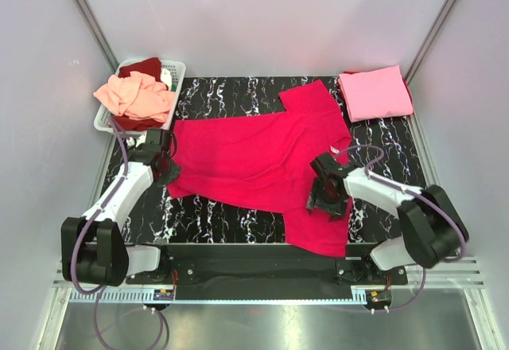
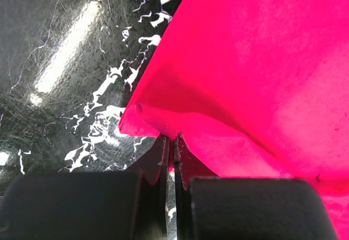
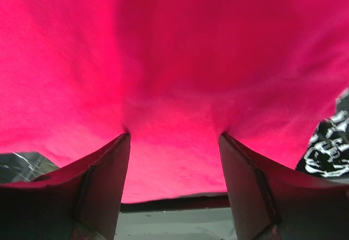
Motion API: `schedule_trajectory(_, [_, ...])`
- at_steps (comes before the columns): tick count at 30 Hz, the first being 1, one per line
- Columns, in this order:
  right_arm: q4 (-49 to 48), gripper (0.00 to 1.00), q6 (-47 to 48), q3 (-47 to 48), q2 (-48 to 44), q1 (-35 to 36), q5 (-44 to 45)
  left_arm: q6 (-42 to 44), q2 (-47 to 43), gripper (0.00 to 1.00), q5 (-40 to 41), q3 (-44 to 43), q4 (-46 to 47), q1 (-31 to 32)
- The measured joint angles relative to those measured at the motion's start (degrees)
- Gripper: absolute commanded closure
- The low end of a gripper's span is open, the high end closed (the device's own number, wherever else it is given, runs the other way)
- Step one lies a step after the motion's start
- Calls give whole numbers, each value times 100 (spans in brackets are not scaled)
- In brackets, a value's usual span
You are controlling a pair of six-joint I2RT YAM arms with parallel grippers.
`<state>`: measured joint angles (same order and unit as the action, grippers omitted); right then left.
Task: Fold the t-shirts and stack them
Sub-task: Flatten the tshirt out
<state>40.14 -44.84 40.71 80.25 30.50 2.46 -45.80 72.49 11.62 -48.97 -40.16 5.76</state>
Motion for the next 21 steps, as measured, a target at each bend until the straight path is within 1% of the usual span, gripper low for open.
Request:
schedule_trajectory(1, [39, 32, 20, 125, 173, -2, -2, 24, -31, 100, -15, 26, 2, 0])
schedule_trajectory(2, [98, 32, 63, 297, 369, 0, -4, 37, -68, 100, -33, 44, -7, 0])
schedule_trajectory(4, [170, 31, 127, 660, 789, 4, 9, 68, -157, 100, -52, 81, -15, 0])
schedule_trajectory(7, [179, 31, 284, 1196, 1305, -22, 55, 103, -352, 100, -85, 146, -39, -4])
schedule_trajectory(10, [227, 30, 555, 2041, 2028, -214, 98, 116, -573, 100, -111, 216, -90, -4])
schedule_trajectory(13, [186, 26, 994, 3062, 2767, -557, 96, 125, -728, 100, -162, 271, -101, -4])
schedule_trajectory(15, [118, 19, 1285, 3694, 3134, -726, 103, 127, -791, 100, -212, 273, -120, -4])
schedule_trajectory(17, [35, 12, 1469, 3919, 3117, -796, 105, 129, -861, 100, -254, 289, -129, -4])
schedule_trajectory(18, [28, 11, 1510, 3882, 2959, -796, 107, 131, -920, 100, -273, 319, -129, -4])
schedule_trajectory(19, [33, 10, 1526, 3775, 2750, -793, 105, 133, -997, 100, -295, 372, -129, -4])
schedule_trajectory(21, [44, 10, 1467, 3296, 1943, -778, 103, 133, -1141, 100, -348, 496, -133, -4])
